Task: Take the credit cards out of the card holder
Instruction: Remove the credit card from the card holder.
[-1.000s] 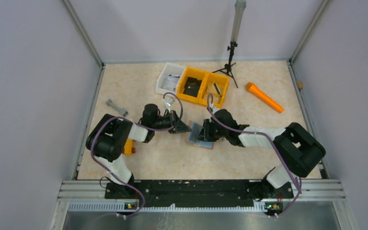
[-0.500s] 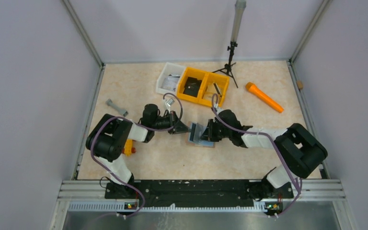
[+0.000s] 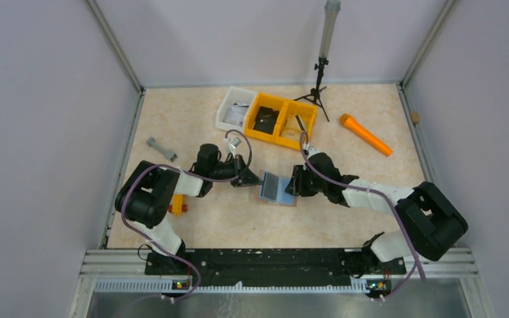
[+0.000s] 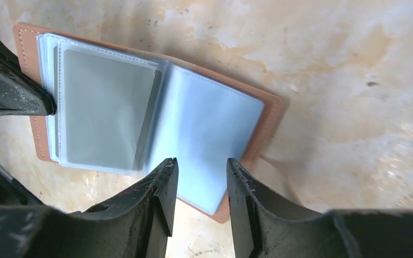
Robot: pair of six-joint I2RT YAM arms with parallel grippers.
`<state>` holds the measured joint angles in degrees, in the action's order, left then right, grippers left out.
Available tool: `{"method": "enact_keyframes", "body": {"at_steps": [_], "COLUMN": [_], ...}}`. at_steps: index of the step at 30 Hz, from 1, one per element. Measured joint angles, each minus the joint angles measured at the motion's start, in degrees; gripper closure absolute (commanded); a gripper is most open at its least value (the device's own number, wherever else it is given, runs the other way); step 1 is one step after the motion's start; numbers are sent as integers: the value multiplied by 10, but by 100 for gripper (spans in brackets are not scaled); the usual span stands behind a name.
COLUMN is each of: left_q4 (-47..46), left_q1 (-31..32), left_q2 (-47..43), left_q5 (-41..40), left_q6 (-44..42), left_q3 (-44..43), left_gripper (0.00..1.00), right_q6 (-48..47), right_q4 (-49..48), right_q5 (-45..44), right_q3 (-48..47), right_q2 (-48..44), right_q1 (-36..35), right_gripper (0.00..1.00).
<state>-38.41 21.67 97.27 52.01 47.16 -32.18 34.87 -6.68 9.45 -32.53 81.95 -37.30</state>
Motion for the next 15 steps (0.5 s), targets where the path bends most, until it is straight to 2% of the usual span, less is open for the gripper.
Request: {"method": "enact_keyframes", "body": {"at_steps": [2,5,6,7,9,15], "left_q4": [4,13,15,16,24,49], "left_q1": [0,0,0,0,0,0], "left_q2": [-1,-3,-3,-3,-4,-27], "left_q5": [-1,-2,-3,-4,-5,-11], "left_q6": [-5,-10,-11,-12,-15,-29], "left_q3": [0,0,0,0,0,-2], "left_gripper": [100,100,100,100,100,100], "right_q6": [-14,-25,-29,-32,-37,-27], "right_q4": [30,58,66,70,71,47], "right_q5": [-22,-42,-47,-49,-41,-4], "right_q3": [0,0,0,0,0,-10], "right_q2": [-25,-66,-81,-93,-115,-114], "right_q1": [1,4,4,5,6,-14], "right_gripper": [58,46,44,44,51,43]}}
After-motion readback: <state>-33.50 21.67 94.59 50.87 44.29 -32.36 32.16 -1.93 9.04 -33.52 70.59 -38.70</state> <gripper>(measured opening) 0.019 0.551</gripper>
